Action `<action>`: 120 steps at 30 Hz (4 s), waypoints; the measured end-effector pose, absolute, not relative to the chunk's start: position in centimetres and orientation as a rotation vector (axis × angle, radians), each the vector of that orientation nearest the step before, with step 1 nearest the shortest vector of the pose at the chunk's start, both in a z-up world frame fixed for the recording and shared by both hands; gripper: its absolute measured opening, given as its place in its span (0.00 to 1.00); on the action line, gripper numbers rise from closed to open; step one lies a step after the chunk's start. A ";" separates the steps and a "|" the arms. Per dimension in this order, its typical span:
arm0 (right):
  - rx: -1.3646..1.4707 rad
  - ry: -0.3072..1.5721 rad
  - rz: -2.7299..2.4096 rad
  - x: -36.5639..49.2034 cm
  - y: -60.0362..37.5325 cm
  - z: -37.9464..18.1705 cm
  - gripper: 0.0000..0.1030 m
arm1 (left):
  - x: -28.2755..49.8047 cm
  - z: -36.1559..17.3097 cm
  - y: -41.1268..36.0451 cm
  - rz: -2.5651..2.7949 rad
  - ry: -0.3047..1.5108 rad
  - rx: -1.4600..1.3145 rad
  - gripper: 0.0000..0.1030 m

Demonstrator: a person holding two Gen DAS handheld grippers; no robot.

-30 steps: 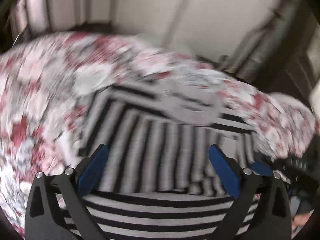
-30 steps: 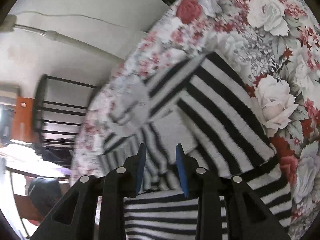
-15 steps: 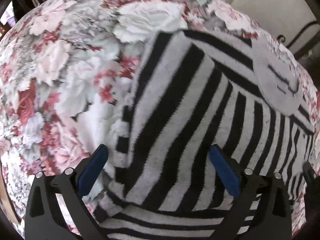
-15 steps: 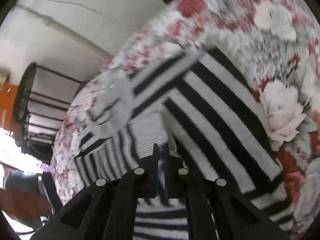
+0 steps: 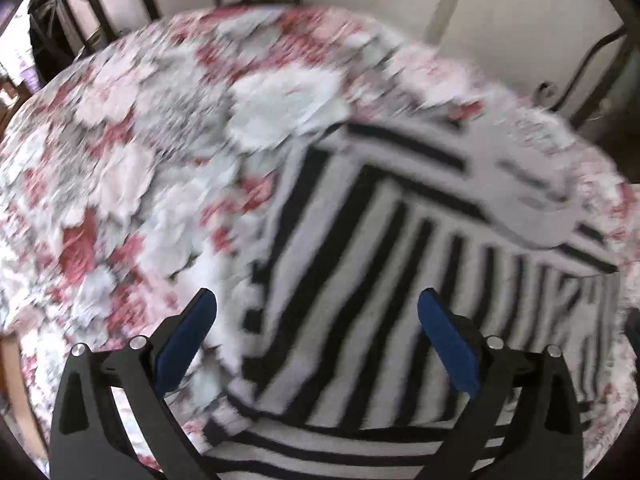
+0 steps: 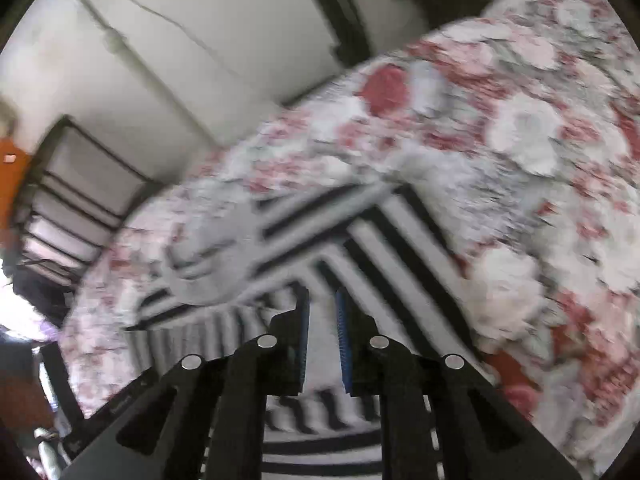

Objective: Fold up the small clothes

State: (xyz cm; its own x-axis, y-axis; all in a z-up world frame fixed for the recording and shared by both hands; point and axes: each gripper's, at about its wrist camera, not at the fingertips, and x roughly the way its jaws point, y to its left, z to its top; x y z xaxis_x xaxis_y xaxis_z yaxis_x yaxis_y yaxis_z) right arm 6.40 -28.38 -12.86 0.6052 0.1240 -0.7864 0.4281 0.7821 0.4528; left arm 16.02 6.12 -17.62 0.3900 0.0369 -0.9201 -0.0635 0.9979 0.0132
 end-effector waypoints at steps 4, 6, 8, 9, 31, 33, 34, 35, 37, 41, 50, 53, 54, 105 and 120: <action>0.673 1.098 -0.060 9.2 -26.5 -17.6 0.14 | 16.6 -22.0 4.9 0.074 1.298 0.087 0.96; 0.698 1.145 -0.061 9.1 -26.3 -20.1 0.06 | 16.5 -22.0 5.0 0.078 1.287 0.089 0.96; 0.727 1.137 -0.085 8.8 -26.6 -19.5 0.09 | 16.2 -20.9 4.7 0.077 1.278 0.086 0.95; 0.709 1.128 -0.088 8.7 -26.4 -18.4 0.13 | 15.7 -19.4 4.6 0.044 1.234 0.072 0.95; 0.466 1.397 -0.007 1.7 -21.4 -18.3 0.41 | 5.7 -22.2 1.1 -0.032 1.533 0.328 0.96; 0.391 1.408 0.008 0.6 -20.9 -19.1 0.39 | 4.0 -22.7 1.2 -0.031 1.502 0.352 0.96; 0.365 1.381 -0.012 -0.2 -20.8 -17.8 0.39 | 3.3 -22.1 1.2 -0.025 1.486 0.353 0.96; 0.391 1.334 -0.013 -1.4 -21.0 -15.8 0.40 | 2.3 -21.2 1.3 -0.018 1.480 0.349 0.96; 0.454 1.225 0.047 -4.0 -21.7 -12.1 0.45 | 0.3 -19.4 1.7 -0.032 1.456 0.338 0.96; 0.462 1.123 0.036 -9.8 -24.5 -8.7 0.53 | -3.5 -15.0 5.2 -0.053 1.355 0.279 0.96; 0.742 1.154 -0.065 -19.1 -31.3 -12.5 0.53 | -8.6 -15.7 15.4 -0.111 1.419 -0.131 0.95; 0.814 1.178 -0.035 -20.3 -30.8 -13.8 0.52 | -9.4 -16.4 16.3 -0.187 1.447 -0.272 0.95; 0.804 1.175 -0.029 -20.1 -30.4 -13.7 0.52 | -9.4 -16.7 16.3 -0.218 1.444 -0.307 0.95; 1.223 0.865 0.125 -6.1 -35.0 -9.7 0.08 | 5.2 -9.1 7.5 -0.340 1.092 -0.444 0.10; 1.330 0.845 0.063 4.8 -37.8 -14.9 0.08 | 14.7 -13.3 6.9 -0.282 1.103 -0.526 0.10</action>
State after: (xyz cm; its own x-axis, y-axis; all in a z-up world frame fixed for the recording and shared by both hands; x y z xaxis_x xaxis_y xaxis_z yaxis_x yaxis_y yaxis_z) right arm 4.75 -37.76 -14.90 0.7092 0.4951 -0.5019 0.4146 0.2829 0.8649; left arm 14.71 6.88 -13.31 0.4328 -0.4676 -0.7708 -0.0408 0.8439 -0.5349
